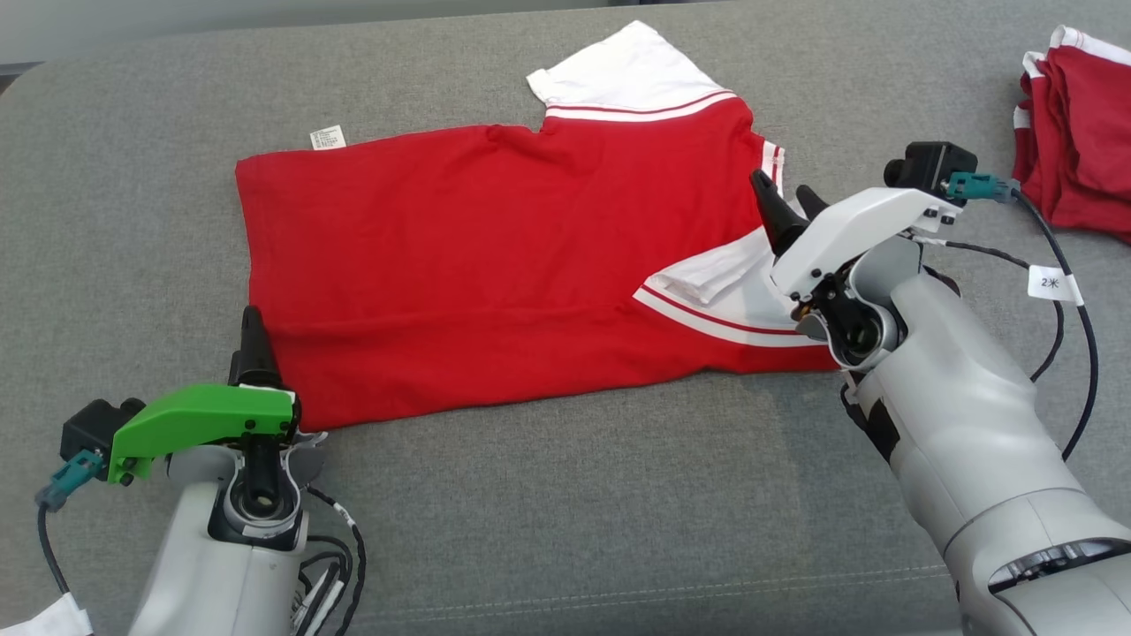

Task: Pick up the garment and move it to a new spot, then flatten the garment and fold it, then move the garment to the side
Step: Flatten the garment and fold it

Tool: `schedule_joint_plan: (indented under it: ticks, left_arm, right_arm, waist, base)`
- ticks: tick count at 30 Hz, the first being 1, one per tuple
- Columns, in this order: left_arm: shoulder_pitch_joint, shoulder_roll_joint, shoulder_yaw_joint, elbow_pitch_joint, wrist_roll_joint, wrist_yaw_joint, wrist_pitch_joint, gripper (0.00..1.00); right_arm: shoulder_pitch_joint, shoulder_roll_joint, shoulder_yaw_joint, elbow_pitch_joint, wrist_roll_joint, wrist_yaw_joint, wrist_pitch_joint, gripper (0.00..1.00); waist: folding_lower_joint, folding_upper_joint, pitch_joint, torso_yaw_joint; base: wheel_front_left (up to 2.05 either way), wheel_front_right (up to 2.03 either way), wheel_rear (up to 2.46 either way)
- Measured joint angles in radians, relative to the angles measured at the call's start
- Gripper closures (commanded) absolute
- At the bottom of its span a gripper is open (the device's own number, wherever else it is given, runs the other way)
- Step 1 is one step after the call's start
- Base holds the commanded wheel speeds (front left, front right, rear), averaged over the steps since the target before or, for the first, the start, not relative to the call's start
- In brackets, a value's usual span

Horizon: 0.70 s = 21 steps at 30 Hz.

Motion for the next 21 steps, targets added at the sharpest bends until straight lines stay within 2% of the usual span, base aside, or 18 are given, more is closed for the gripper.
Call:
schedule_joint_plan:
  ticks: [6, 13, 17, 21]
  left_arm:
    - [0.006, 0.028, -0.019, -0.041, 0.038, -0.012, -0.016, 0.0]
    - [0.076, 0.057, -0.045, -0.133, 0.088, -0.016, -0.03, 0.0]
    - [0.152, 0.072, -0.058, -0.194, 0.122, -0.005, -0.038, 0.0]
    - [0.239, 0.092, -0.064, -0.259, 0.141, 0.025, -0.045, 0.0]
  right_arm:
    - [-0.035, -0.001, 0.033, 0.003, 0.03, 0.0, -0.034, 0.0]
    - [-0.029, -0.035, 0.101, -0.086, 0.067, 0.0, -0.082, 0.0]
    - [0.016, -0.074, 0.137, -0.137, 0.074, 0.0, -0.122, 0.0]
    - [0.076, -0.114, 0.159, -0.192, 0.084, 0.0, -0.157, 0.0]
  waist:
    - [0.0, 0.0, -0.012, -0.003]
    - [0.0, 0.0, -0.025, -0.014]
    - [0.0, 0.0, -0.038, -0.023]
    - [-0.0001, 0.0, -0.052, -0.034]
  base:
    - [0.0, 0.0, 0.0]
    - [0.0, 0.0, 0.0]
    - [0.0, 0.0, 0.0]
    - [0.0, 0.0, 0.0]
